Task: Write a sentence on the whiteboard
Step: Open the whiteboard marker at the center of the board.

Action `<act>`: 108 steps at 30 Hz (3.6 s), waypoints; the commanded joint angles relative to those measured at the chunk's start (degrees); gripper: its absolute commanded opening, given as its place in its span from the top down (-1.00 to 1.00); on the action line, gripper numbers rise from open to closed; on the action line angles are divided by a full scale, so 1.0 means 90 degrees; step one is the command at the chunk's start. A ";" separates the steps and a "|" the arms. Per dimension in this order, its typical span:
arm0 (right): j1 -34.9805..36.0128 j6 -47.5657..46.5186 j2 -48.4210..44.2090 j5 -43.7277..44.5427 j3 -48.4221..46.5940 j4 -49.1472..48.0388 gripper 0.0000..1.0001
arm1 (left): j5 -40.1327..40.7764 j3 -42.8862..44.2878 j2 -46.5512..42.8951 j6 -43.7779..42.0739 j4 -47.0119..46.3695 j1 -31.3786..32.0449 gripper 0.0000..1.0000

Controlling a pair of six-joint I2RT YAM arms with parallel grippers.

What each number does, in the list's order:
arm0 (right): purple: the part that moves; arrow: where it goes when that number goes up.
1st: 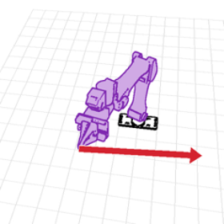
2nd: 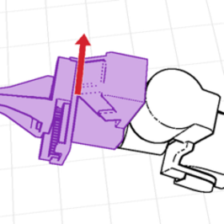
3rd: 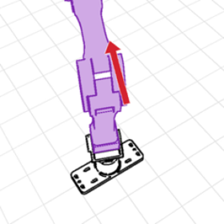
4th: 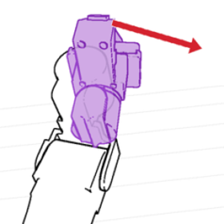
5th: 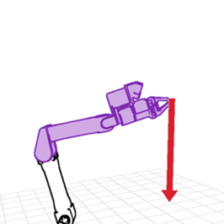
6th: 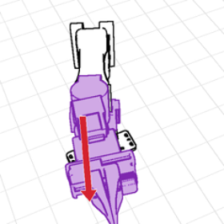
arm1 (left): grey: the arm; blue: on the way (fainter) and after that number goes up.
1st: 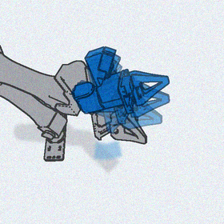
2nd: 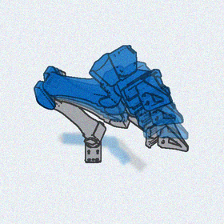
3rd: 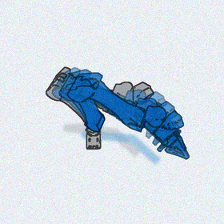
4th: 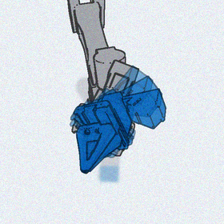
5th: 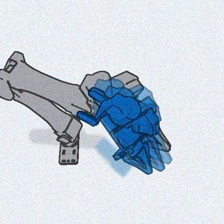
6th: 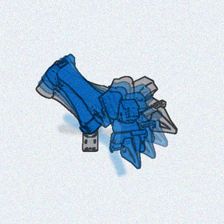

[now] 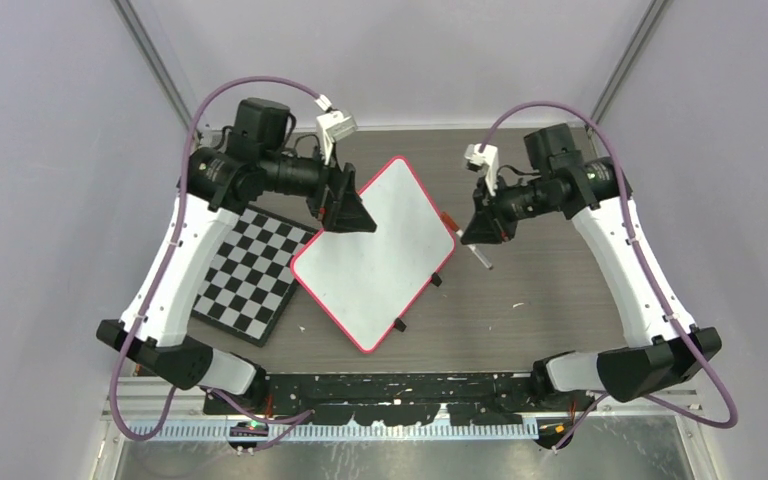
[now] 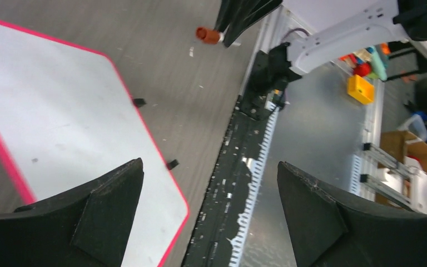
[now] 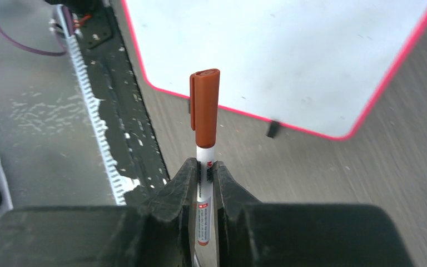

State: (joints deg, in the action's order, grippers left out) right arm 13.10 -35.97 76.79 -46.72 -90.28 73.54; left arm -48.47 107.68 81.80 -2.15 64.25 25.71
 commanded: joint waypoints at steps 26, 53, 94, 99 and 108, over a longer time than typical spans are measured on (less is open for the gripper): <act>0.2451 0.1925 0.0429 0.0712 -0.1103 -0.0971 0.99 | -0.1177 -0.1281 0.0619 0.2173 -0.2012 0.0860 -0.21; 0.0586 0.8307 0.0148 -0.1381 -0.0273 -0.5545 -0.63 | -0.1930 -0.3807 -0.0775 0.6802 -0.9576 -0.0830 1.00; 0.1043 1.0816 0.0502 -0.1721 0.0424 -0.8879 0.36 | -0.0875 -0.4142 -0.0710 0.7451 -1.0228 -0.0802 1.00; 0.1039 1.0695 0.0575 -0.1713 0.0303 -0.8729 0.36 | -0.0879 -0.4115 -0.0672 0.7420 -1.0225 -0.0732 1.00; 0.1114 1.0463 0.0676 -0.1683 0.0136 -0.8471 0.52 | -0.0814 -0.4144 -0.0602 0.7348 -1.0146 -0.0651 1.00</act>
State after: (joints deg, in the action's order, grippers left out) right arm 21.80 59.61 83.05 -61.60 -85.52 -1.89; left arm -56.31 69.10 75.53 65.82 -28.47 19.07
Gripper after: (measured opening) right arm 0.257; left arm 0.136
